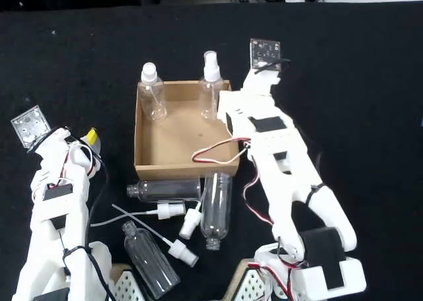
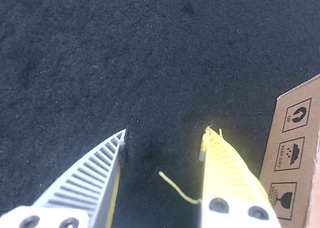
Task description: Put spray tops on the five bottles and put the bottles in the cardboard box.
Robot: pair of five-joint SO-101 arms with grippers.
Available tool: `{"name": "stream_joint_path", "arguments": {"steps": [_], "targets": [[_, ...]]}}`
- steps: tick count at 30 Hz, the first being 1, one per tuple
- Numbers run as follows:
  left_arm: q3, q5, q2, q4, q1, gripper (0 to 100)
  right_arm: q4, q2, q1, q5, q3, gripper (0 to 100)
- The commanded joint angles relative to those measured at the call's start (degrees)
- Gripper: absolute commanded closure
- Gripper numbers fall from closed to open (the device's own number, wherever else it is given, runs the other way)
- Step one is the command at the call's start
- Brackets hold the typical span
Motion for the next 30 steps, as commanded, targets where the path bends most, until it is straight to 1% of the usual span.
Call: {"name": "stream_joint_path", "arguments": {"steps": [1, 6, 13, 18, 25, 30], "targets": [[-0.92, -0.35, -0.88, -1.05, 0.57, 78, -6.68, -3.3, 2.9, -0.09, 1.71, 98.8], [-0.92, -0.35, -0.88, -1.05, 0.57, 78, -12.57, -0.48, 3.69, -0.44, 2.86, 98.8], [-0.92, -0.35, -0.88, -1.05, 0.57, 78, -17.23, 4.62, 3.43, -0.53, 2.51, 98.8], [-0.92, -0.35, -0.88, -0.97, 0.4, 78, -17.32, 5.32, 3.25, -0.53, 2.77, 98.8], [-0.92, -0.35, -0.88, -0.97, 0.31, 78, -17.49, 4.97, 0.35, -0.18, 4.35, 98.8], [-0.92, -0.35, -0.88, -0.97, 0.31, 78, -17.49, 4.97, 0.35, -0.18, 4.35, 98.8]]}}
